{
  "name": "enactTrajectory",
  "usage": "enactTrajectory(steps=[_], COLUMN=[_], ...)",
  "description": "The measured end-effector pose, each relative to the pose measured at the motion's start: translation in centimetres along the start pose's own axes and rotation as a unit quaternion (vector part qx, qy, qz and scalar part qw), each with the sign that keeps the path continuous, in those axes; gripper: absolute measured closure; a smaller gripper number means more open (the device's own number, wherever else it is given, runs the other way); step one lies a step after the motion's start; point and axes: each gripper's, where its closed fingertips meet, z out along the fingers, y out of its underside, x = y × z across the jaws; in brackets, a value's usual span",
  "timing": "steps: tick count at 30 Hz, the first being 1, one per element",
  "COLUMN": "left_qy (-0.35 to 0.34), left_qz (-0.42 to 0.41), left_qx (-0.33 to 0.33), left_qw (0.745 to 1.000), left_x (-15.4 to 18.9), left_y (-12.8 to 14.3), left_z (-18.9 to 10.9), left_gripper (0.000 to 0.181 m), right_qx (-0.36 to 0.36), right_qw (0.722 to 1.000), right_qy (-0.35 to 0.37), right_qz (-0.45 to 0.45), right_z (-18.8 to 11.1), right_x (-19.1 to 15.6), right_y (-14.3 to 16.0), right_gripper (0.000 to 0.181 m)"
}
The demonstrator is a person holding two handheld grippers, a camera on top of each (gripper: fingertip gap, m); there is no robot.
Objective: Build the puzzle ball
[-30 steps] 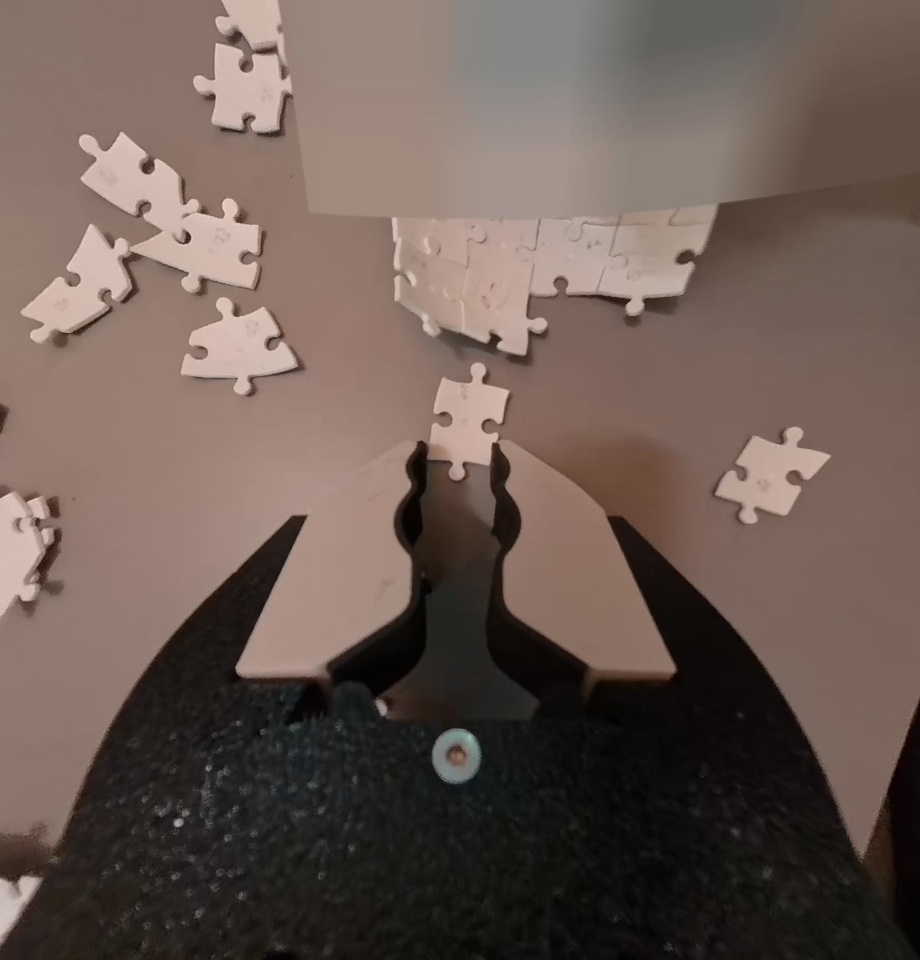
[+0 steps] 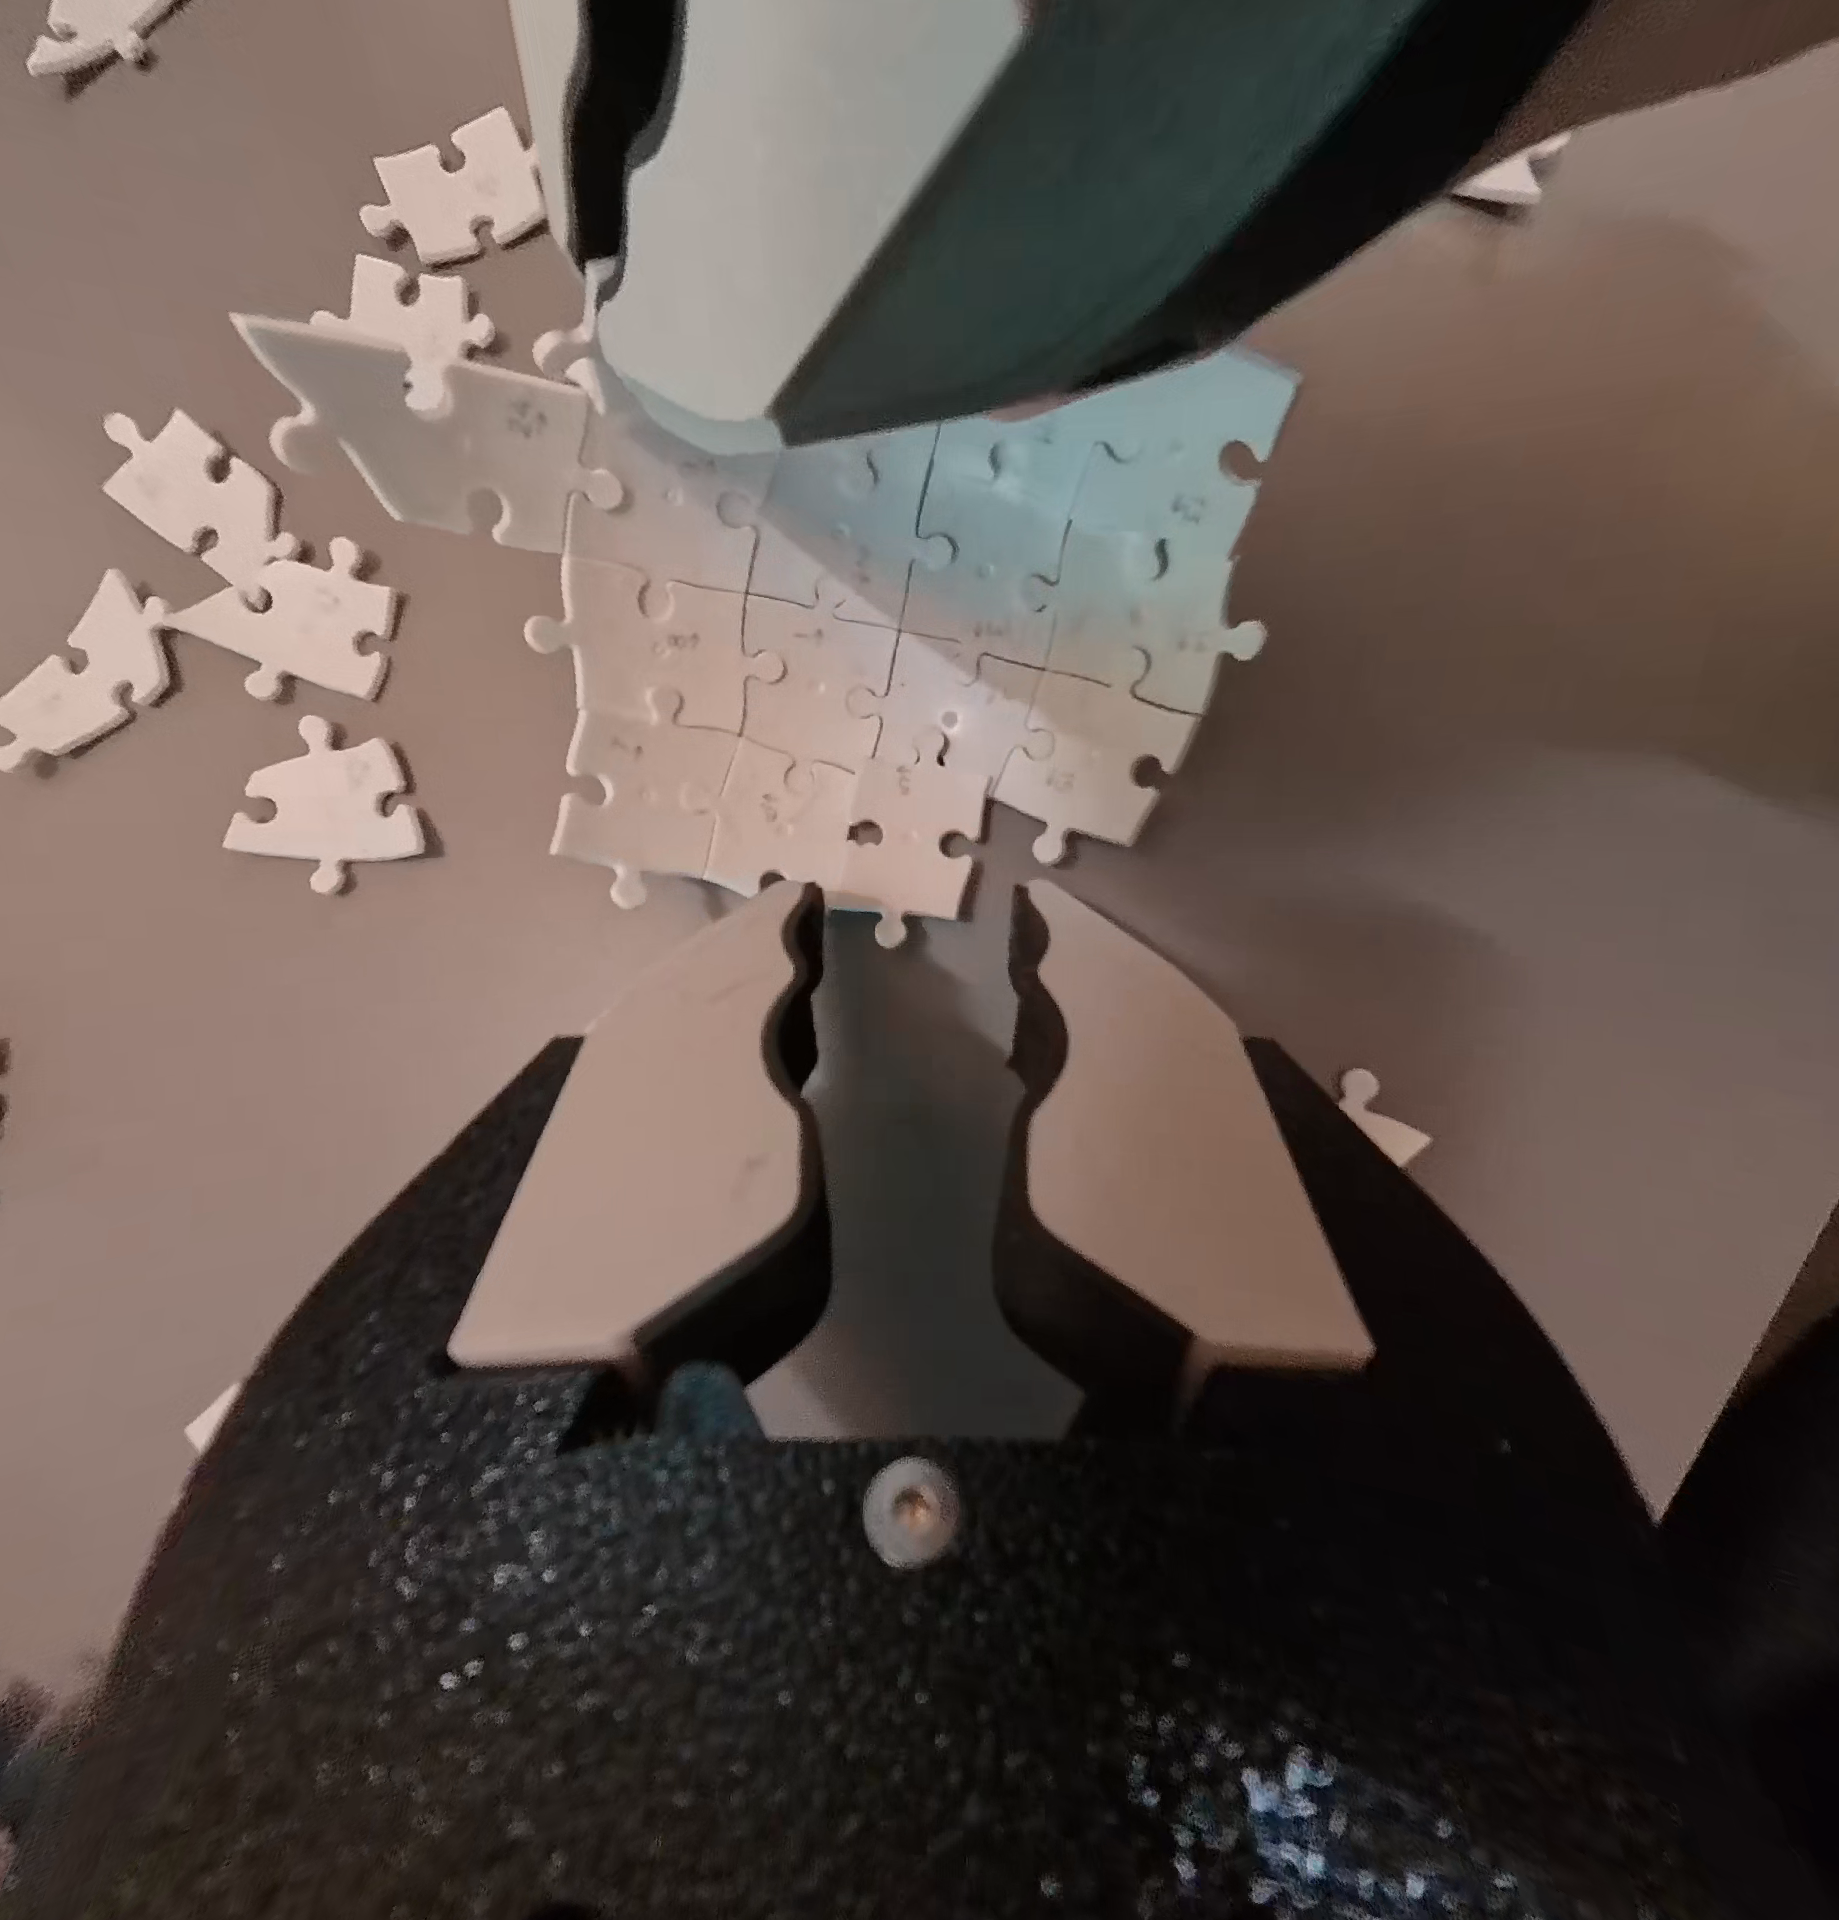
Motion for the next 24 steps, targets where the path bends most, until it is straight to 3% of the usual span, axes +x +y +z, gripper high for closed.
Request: enactTrajectory(steps=[10,16,20,24], left_qy=[-0.03,-0.101,-0.028,0.064], left_qz=[0.044,-0.035,-0.079,-0.134], left_qx=[0.104,0.137,0.103,0.082], left_qw=[0.993,0.985,0.991,0.985], left_x=[-0.7,-5.7,-6.4,-5.7], left_y=[-2.7,-2.6,-1.5,-1.4], left_z=[-0.8,-3.3,-2.1,-0.4], left_gripper=[0.163,0.157,0.135,0.14], right_qx=[-0.002,-0.001,0.005,0.011], right_qw=[1.0,1.0,1.0,0.999], right_qy=[-0.001,0.002,0.005,0.008], right_qz=[0.001,-0.01,-0.023,-0.035], right_z=[0.4,0.3,0.2,0.0], right_x=[0.1,0.1,-0.1,-0.2], right_y=[0.3,0.1,-0.2,-0.5], right_gripper=[0.177,0.177,0.177,0.177])
